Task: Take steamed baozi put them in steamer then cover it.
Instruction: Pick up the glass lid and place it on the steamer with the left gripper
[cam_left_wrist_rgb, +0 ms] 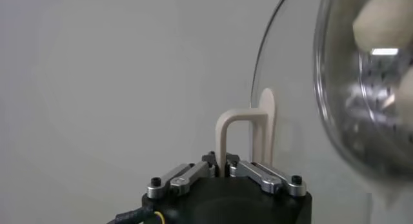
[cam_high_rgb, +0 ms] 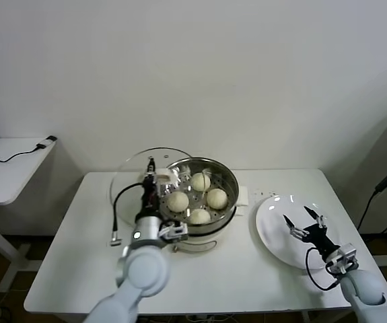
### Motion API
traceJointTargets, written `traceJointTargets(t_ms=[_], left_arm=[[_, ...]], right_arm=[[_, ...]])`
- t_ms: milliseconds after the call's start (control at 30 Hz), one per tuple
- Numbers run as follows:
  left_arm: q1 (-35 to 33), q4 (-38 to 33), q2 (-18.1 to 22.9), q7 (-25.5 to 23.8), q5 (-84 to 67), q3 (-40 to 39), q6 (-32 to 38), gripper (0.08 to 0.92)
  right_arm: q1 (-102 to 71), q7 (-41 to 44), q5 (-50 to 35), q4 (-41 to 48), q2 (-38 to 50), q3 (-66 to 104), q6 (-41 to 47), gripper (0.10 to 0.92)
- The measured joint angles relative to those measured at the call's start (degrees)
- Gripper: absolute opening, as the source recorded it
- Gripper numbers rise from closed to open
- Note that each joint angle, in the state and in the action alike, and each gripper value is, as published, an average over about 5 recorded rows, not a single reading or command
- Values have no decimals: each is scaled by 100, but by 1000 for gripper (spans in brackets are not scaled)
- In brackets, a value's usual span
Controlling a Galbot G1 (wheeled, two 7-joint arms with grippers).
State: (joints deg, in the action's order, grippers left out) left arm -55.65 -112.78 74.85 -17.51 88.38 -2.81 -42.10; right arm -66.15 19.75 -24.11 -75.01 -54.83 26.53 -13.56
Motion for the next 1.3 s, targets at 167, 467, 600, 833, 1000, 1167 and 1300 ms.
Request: traceJointTargets(t_ms=[167,467,600,833,1000,1167,1300], left_arm=[[281,472,503,-42,187,-228,-14,154],[552,1212,1028,-21,323,-483,-11,154],[626,1446,1143,6,356,-496,-10,154],[771,1692,1241,21,311,-524,-10,154],[839,1847,1294,21,259,-539,-9,154],[868,1981,1308,33,204,-510,-9,154],[879,2063,1309,60,143,-484,-10,154]], right_arm=[[5,18,3,29,26,33,-25,823],[5,52,21,48,32,84,-43,823],[1,63,35,50,35,100,-44,823],[-7,86,88,71,16,103,-54,823],[-13,96,112,75,12,117,-60,823],[-33,120,131,84,9,157,-69,823],[-43,139,147,95,-4,179,-81,823]])
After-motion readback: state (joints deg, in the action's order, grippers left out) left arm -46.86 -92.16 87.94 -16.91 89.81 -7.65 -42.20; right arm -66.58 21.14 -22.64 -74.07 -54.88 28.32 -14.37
